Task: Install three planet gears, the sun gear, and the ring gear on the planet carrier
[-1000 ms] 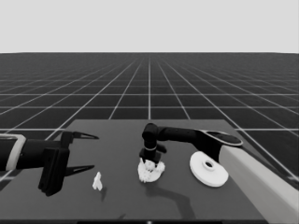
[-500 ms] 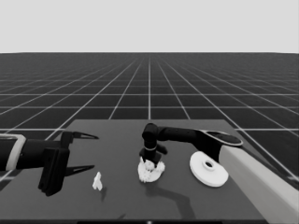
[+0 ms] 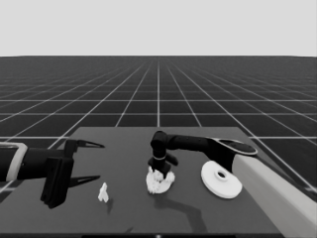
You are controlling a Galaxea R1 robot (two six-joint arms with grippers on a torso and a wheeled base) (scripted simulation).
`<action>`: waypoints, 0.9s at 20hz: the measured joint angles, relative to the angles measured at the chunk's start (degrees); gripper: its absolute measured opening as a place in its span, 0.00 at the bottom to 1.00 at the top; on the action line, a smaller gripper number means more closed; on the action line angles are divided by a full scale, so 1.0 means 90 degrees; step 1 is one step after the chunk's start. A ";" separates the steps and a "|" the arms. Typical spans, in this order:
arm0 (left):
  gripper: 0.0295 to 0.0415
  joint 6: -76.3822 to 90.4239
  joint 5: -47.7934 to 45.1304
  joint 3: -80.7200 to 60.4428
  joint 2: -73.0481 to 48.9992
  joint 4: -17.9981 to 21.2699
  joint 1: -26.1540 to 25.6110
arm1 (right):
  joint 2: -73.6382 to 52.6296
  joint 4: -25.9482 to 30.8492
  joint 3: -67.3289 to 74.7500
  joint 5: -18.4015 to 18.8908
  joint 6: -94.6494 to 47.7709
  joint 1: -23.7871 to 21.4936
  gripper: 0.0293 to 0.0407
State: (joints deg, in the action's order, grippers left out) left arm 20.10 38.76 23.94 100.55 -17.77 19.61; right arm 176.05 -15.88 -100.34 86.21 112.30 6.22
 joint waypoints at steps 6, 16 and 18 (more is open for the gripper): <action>0.75 0.0000 0.0000 0.0000 0.0000 0.0000 0.0000 | 0.0000 0.0000 0.0000 0.0000 0.0400 0.0000 0.17; 0.75 0.0000 0.0000 0.0000 0.0000 0.0000 0.0000 | 0.0000 0.0000 0.0000 0.0000 0.1067 0.0000 0.17; 0.75 0.0000 0.0000 0.0000 0.0000 0.0000 0.0000 | 0.0000 0.0000 0.0000 0.0000 0.1200 0.0000 0.17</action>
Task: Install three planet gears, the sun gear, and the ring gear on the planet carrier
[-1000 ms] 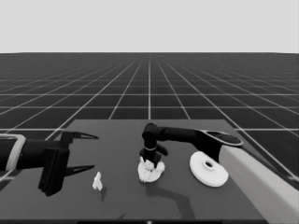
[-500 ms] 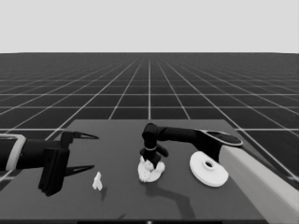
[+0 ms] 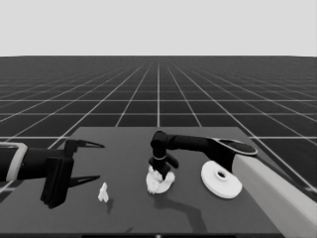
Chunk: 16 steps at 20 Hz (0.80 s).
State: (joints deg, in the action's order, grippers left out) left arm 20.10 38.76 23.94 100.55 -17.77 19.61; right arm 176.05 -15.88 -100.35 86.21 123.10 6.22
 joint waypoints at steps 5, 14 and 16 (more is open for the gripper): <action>0.75 0.0000 0.0000 0.0000 0.0000 0.0000 0.0000 | 0.0000 0.0000 0.0000 0.0000 0.0333 0.0000 0.17; 0.75 0.0000 0.0000 0.0000 0.0000 0.0000 0.0000 | 0.0000 0.0000 0.0000 0.0000 0.0933 0.0000 0.17; 0.75 0.0000 0.0000 0.0000 0.0000 0.0000 0.0000 | 0.0000 0.0000 0.0000 0.0000 0.1067 0.0000 0.17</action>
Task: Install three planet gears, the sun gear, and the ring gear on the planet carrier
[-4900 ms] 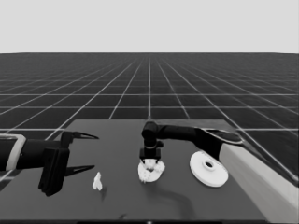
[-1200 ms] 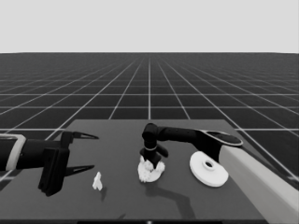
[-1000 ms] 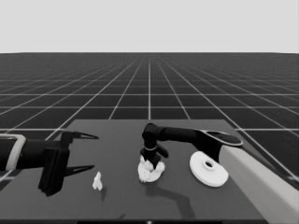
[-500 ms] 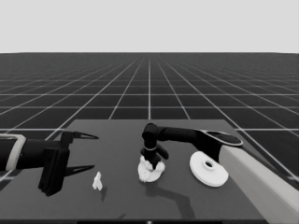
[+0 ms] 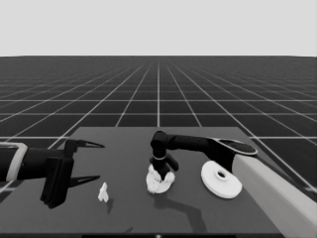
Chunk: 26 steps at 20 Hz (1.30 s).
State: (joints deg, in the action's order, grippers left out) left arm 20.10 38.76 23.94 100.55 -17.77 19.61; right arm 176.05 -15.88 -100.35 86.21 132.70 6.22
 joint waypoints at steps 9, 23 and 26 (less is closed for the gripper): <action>0.75 0.0000 0.0000 0.0000 0.0000 0.0000 0.0000 | 0.0000 -0.0001 0.0000 -0.0001 0.0418 -0.0001 0.80; 0.75 0.0000 0.0000 0.0000 0.0000 0.0000 0.0000 | -0.0139 0.2043 0.0641 0.0484 -0.5736 -0.2206 0.81; 0.75 0.0000 0.0000 0.0000 0.0000 0.0000 0.0000 | -0.1867 0.0143 0.3509 -0.0564 -0.8525 -0.1221 1.00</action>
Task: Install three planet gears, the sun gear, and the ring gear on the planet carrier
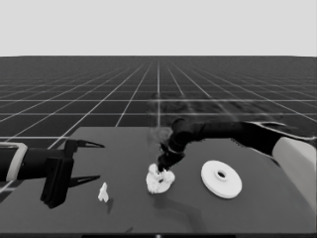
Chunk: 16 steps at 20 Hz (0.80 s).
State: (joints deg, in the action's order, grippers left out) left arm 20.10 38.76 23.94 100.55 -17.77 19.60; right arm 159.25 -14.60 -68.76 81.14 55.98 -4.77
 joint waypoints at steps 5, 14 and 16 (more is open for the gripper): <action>0.75 0.0000 0.0000 0.0000 0.0000 0.0000 0.0000 | -0.6084 -0.2618 0.4814 -0.1392 -0.3912 0.2634 0.81; 0.75 0.0000 0.0000 0.0000 0.0000 0.0000 0.0000 | -0.3718 0.2057 -0.0345 0.1135 -0.0730 -0.1300 0.81; 0.75 0.0000 0.0000 0.0000 0.0000 0.0000 0.0000 | -0.3436 0.2066 -0.0924 0.1304 -0.0688 -0.1301 0.81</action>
State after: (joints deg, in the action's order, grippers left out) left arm 20.10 38.76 23.94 100.55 -17.77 19.61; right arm 128.33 4.00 -77.07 92.88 49.79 -16.48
